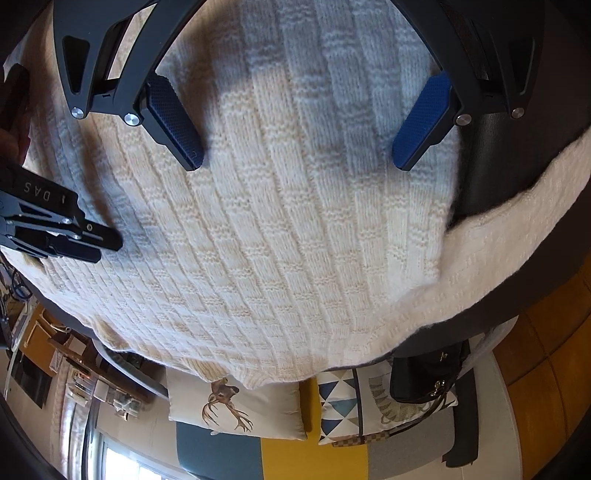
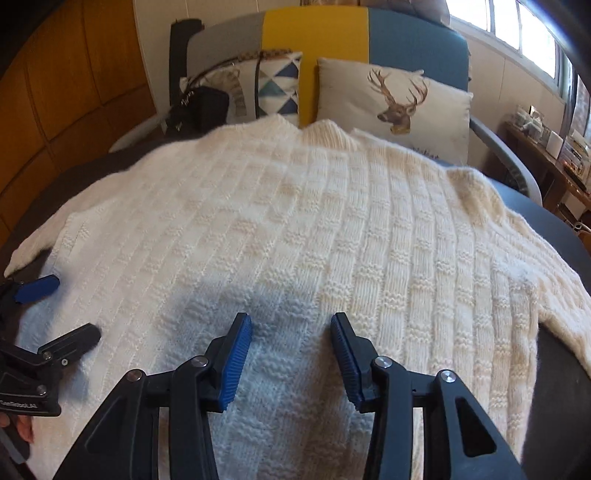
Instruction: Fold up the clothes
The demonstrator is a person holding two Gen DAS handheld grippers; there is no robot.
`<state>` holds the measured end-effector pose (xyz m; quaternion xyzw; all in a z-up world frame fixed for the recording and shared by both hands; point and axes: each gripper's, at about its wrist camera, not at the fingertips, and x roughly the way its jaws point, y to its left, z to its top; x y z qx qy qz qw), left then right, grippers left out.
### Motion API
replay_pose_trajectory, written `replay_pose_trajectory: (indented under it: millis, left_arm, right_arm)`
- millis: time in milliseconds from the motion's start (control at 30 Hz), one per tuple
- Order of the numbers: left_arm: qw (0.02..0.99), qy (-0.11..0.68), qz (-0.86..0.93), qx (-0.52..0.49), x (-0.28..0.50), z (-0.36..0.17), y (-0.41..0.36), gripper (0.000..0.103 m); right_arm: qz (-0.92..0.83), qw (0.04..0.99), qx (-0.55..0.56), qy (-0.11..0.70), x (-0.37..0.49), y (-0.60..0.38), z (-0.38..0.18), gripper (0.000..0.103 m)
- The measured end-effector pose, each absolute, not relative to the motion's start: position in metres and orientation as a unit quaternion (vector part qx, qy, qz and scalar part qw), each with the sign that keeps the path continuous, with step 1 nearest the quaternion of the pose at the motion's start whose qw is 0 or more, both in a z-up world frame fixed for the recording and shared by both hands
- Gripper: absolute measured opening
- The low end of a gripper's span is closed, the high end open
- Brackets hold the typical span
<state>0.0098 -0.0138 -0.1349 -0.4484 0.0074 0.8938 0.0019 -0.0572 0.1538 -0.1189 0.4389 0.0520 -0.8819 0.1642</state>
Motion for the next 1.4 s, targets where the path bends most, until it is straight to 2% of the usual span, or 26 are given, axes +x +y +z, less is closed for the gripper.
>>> replay_pose_trajectory:
  millis: [533,700,833,933,1067,1167,1233,1400]
  left_arm:
    - [0.019,0.016,0.896,-0.444,0.053,-0.134,-0.026,0.103]
    - [0.037,0.017,0.907,-0.419,0.087,-0.135,-0.025,0.103]
    - [0.043,0.028,0.912,-0.407,0.109,-0.136,-0.024,0.103]
    - [0.056,-0.018,0.912,-0.405,0.123,-0.14,-0.035,0.103]
    - [0.055,-0.037,0.918,-0.392,0.138,-0.138,-0.049,0.103]
    - [0.041,-0.073,0.924,-0.372,0.144,-0.132,-0.069,0.103]
    - [0.023,-0.114,0.926,-0.359,0.144,-0.127,-0.091,0.103]
    - [-0.068,-0.223,0.909,-0.346,0.123,-0.124,-0.16,0.103]
  right_arm:
    - [-0.882,0.156,0.44,0.069,-0.058,0.146,-0.112,0.048]
    - [-0.876,0.233,0.42,0.033,-0.051,0.108,-0.096,0.048]
    - [-0.851,0.31,0.419,0.069,-0.052,0.043,-0.098,0.048]
    - [-0.83,0.358,0.418,0.088,-0.055,0.002,-0.104,0.048]
    - [-0.817,0.37,0.426,0.118,-0.065,-0.036,-0.115,0.048]
    - [-0.823,0.363,0.414,0.141,-0.071,-0.05,-0.121,0.055]
    - [-0.827,0.357,0.406,0.156,-0.07,-0.054,-0.123,0.059]
    - [-0.825,0.359,0.413,0.14,-0.072,-0.046,-0.119,0.059]
